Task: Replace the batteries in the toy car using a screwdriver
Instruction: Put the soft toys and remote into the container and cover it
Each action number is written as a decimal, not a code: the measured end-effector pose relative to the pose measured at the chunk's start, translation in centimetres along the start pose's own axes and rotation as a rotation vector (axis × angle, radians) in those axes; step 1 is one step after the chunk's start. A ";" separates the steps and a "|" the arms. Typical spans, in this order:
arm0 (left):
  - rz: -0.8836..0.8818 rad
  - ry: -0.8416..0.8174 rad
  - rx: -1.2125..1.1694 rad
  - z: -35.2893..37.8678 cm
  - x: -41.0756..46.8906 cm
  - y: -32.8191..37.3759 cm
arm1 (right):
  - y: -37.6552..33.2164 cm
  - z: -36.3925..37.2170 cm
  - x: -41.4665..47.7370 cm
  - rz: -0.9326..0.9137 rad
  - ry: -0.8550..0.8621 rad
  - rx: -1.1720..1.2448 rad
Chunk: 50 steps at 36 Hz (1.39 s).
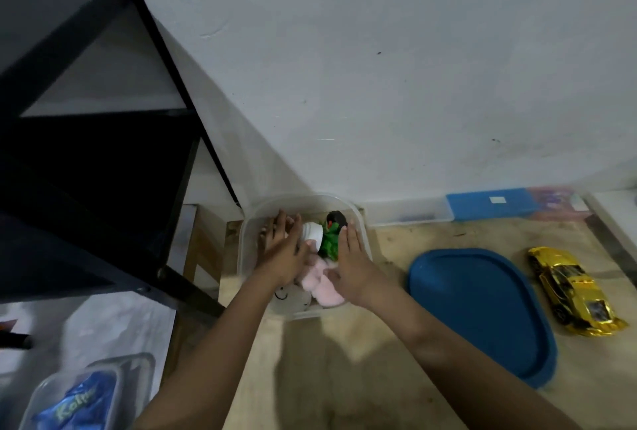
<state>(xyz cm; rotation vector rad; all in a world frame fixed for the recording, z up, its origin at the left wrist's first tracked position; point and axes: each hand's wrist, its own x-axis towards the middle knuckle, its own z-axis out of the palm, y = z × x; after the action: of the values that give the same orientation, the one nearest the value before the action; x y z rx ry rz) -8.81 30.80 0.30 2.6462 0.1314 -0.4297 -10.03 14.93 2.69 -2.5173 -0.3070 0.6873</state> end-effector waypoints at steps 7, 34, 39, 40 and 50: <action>0.115 0.393 -0.335 1.7 -4.4 7.4 | 6.4 -3.7 -6.7 -0.171 0.224 0.113; -0.156 0.209 -0.695 20.1 -12.6 19.0 | 25.7 -0.3 -19.3 0.343 0.685 0.515; -0.143 0.303 -0.740 17.8 -13.4 18.5 | 23.6 -1.5 -19.3 0.286 0.731 0.595; -0.133 0.328 -0.748 17.0 -13.5 18.4 | 23.0 -1.8 -19.2 0.280 0.732 0.612; -0.122 0.539 -0.697 7.8 -14.5 13.7 | 15.4 -3.5 -15.8 0.054 0.601 0.582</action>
<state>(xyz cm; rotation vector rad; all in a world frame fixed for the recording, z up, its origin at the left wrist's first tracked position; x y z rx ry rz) -22.48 14.72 4.12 1.9975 0.5092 0.2705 -20.35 -4.84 3.67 -2.0411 0.1602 -0.0014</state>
